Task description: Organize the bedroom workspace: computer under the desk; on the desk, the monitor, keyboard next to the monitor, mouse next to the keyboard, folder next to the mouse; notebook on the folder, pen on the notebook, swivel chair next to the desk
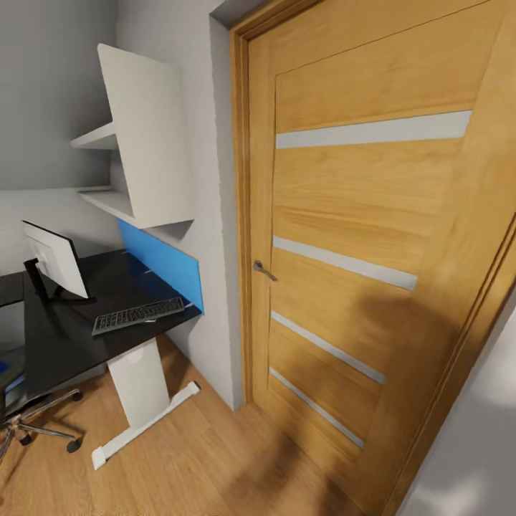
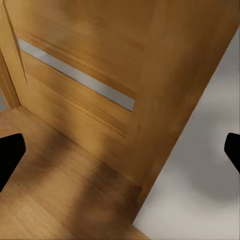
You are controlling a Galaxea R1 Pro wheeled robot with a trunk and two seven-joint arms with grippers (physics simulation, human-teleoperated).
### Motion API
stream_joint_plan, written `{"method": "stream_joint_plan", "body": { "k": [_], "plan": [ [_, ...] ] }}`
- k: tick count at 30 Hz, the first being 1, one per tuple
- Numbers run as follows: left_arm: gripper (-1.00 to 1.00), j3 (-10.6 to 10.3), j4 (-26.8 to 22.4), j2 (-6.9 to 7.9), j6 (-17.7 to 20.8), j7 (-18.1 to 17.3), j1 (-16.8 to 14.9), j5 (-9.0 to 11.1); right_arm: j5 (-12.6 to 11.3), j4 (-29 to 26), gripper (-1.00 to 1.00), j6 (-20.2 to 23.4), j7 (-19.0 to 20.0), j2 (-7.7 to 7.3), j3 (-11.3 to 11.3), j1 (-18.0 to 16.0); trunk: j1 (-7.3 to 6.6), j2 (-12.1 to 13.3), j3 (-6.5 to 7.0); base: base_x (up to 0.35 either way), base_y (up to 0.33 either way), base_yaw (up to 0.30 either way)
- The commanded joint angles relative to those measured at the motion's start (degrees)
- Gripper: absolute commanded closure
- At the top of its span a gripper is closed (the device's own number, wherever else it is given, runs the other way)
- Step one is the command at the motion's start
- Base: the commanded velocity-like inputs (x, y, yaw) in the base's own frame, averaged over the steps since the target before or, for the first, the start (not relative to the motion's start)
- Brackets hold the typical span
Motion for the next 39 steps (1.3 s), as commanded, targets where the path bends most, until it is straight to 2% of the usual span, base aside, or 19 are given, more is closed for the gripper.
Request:
{"method": "stream_joint_plan", "body": {
  "k": [1, 19, 31, 39],
  "plan": [
    [-1.00, -0.44, -0.11, 0.10, -0.04, 0.47, 0.02, 0.19, -0.02, 0.02, -1.00, -0.16, -0.03, 0.00, 0.01, -0.03, 0.03, -0.09, -0.08, 0.000, 0.000, 0.292],
    [-1.00, -0.46, -0.10, 0.22, -0.13, 0.38, 0.02, 0.19, -0.02, 0.09, -1.00, -0.16, -0.03, 0.00, -0.06, -0.03, 0.03, -0.09, -0.08, 0.006, 0.006, 0.292],
    [-1.00, -0.44, -0.10, 0.23, -0.13, 0.30, 0.02, 0.19, -0.07, 0.10, -1.00, -0.16, -0.04, 0.00, -0.06, -0.03, 0.03, -0.09, -0.08, 0.174, 0.155, 0.292],
    [-1.00, -0.47, 0.06, 0.23, -0.05, 0.30, 0.02, 0.19, -0.03, 0.11, -1.00, -0.01, -0.03, 0.05, -0.06, -0.03, 0.03, -0.09, -0.08, 0.037, 0.032, 0.292]
  ]
}}
